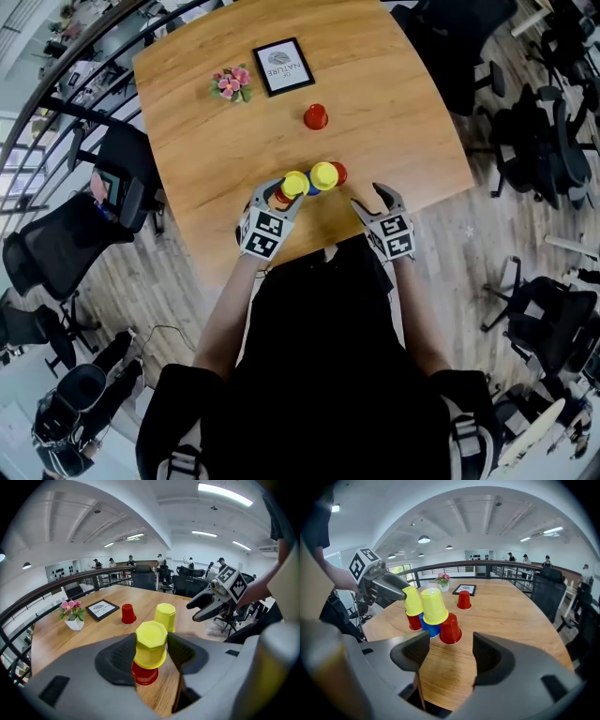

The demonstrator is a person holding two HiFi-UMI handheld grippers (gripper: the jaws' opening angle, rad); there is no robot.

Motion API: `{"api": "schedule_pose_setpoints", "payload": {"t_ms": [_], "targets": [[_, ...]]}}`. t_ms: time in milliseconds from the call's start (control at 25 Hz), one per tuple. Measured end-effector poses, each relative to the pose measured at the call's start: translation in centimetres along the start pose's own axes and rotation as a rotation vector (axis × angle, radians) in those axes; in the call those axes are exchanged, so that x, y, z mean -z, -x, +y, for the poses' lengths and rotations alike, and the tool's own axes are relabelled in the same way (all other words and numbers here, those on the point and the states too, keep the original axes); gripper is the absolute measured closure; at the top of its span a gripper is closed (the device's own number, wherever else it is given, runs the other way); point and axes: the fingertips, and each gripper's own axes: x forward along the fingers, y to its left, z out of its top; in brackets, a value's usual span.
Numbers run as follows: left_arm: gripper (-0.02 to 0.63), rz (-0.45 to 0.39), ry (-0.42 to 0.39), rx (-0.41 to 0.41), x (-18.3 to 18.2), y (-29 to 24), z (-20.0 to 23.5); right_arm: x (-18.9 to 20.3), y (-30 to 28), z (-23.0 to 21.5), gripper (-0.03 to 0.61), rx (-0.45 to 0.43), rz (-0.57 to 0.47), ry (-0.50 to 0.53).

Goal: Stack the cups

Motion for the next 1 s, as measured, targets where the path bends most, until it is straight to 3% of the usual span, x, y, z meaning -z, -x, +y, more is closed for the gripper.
{"api": "schedule_pose_setpoints", "payload": {"t_ms": [320, 640, 840, 1000], "targets": [[0.38, -0.006, -0.018, 0.025, 0.1, -0.7, -0.3, 0.9, -0.2, -1.1, 0.278, 0.026, -0.006, -0.009], [0.334, -0.034, -0.01, 0.02, -0.6, -0.4, -0.1, -0.2, -0.2, -1.0, 0.278, 0.0, 0.003, -0.007], [0.334, -0.125, 0.043, -0.007, -2.4, 0.7, 0.1, -1.3, -0.9, -2.0, 0.279, -0.029, -0.005, 0.025], [0.334, -0.199, 0.145, -0.056, -3.4, 2.0, 1.0, -2.8, -1.8, -2.9, 0.281, -0.07, 0.0, 0.074]]}}
